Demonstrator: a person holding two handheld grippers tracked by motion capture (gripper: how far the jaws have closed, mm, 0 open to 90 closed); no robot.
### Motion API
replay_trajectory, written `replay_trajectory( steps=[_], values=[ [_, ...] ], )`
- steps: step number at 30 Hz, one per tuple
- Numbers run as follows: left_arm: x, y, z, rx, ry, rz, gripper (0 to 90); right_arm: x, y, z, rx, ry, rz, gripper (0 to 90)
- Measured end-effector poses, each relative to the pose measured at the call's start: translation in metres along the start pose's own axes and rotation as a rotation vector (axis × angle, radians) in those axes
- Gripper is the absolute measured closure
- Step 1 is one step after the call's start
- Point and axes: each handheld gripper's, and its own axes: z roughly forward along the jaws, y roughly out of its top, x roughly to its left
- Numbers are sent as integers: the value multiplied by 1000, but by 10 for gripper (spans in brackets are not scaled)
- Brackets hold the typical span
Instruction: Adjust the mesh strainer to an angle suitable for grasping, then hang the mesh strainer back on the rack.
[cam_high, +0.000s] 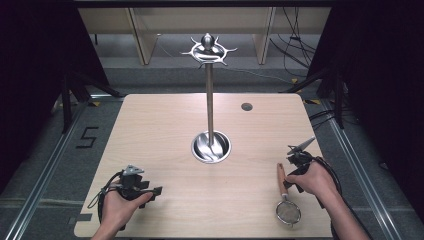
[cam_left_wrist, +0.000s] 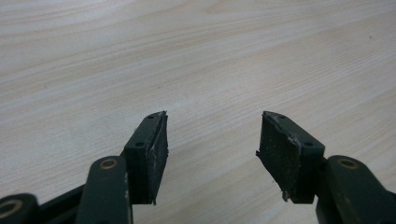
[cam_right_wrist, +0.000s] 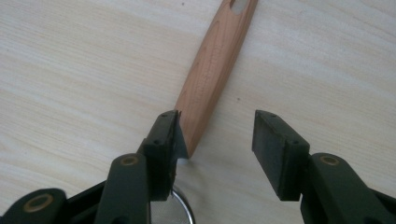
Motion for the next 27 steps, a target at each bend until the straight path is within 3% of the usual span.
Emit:
replay_trajectory(
  steps=[2,5,11,12,14,15,17,18,19,20,21,22,25,27],
  values=[
    [0,-1,-1,5,-2,-3,413,0,-1,0,5,-7,-3,505],
    [1,-2,-3,0,1,-7,412,-1,-3,2,39,30,-8,487],
    [2,4,-2,-8,-7,8,412,-1,-1,0,32,36,-5,488],
    [1,4,-1,-13,-6,13,412,2,0,1,34,-15,2,490],
    [-1,4,1,-2,-12,17,410,3,3,3,39,-7,10,493],
    [-4,3,3,-21,-7,-3,408,4,5,5,32,-9,23,496],
    [-4,1,1,-13,-8,8,400,4,9,6,57,-24,17,502],
    [-3,2,1,-5,-1,16,399,3,10,7,63,21,14,504],
    [-3,1,2,-28,-5,-2,394,4,10,8,65,25,17,512],
    [-1,1,0,-11,11,1,389,5,11,10,70,29,14,518],
    [1,0,-1,-12,15,5,384,6,11,12,73,11,3,520],
    [2,0,-2,-12,15,-1,381,9,10,14,64,-15,23,521],
    [5,-1,-3,0,11,-6,379,10,12,17,73,-19,42,522],
    [5,-1,-3,-2,9,-7,379,12,13,20,78,-19,30,522]
  ],
)
